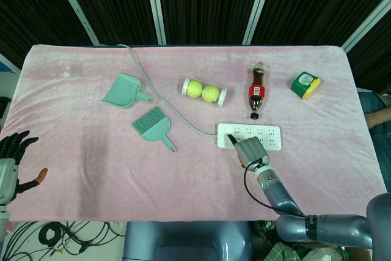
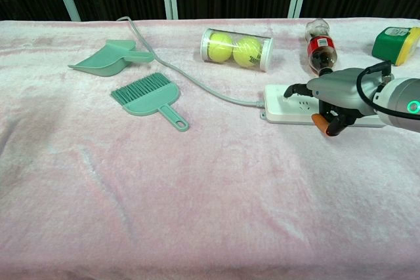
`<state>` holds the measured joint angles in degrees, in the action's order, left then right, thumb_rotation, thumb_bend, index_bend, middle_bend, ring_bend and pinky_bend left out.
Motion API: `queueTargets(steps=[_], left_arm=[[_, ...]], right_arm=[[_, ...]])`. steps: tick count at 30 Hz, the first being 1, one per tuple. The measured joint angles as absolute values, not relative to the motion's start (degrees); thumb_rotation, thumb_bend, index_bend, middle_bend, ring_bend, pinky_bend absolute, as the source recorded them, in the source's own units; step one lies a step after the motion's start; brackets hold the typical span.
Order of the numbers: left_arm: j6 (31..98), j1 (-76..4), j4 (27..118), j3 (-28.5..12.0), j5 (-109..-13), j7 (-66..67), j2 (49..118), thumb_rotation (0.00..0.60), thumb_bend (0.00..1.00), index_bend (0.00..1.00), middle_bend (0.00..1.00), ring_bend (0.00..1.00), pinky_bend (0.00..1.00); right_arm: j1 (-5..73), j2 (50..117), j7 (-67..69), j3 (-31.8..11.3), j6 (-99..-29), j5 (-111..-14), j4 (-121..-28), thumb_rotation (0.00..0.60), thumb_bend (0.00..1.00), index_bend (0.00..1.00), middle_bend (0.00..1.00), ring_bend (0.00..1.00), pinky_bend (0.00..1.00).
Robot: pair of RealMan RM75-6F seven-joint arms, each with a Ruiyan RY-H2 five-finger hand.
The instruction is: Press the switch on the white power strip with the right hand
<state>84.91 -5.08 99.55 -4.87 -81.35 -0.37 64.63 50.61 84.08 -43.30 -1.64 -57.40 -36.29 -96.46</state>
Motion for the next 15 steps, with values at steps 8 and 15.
queueTargets(steps=[8, 15], left_arm=[[84.94, -5.08, 99.46, -4.89, -81.35, -0.45, 64.61, 0.600, 0.27, 0.19, 0.08, 0.03, 0.00], [85.03, -5.02, 99.44, -4.95, -81.31, -0.79, 64.48, 0.600, 0.27, 0.19, 0.08, 0.03, 0.00]], right_arm=[[50.80, 84.45, -43.71, -1.18, -57.02, -35.94, -96.18, 0.600, 0.66, 0.19, 0.93, 0.97, 0.98], [51.32, 85.11, -44.75, -0.84, -56.80, -34.96, -95.62, 0.600, 0.66, 0.48, 0.92, 0.97, 0.98]])
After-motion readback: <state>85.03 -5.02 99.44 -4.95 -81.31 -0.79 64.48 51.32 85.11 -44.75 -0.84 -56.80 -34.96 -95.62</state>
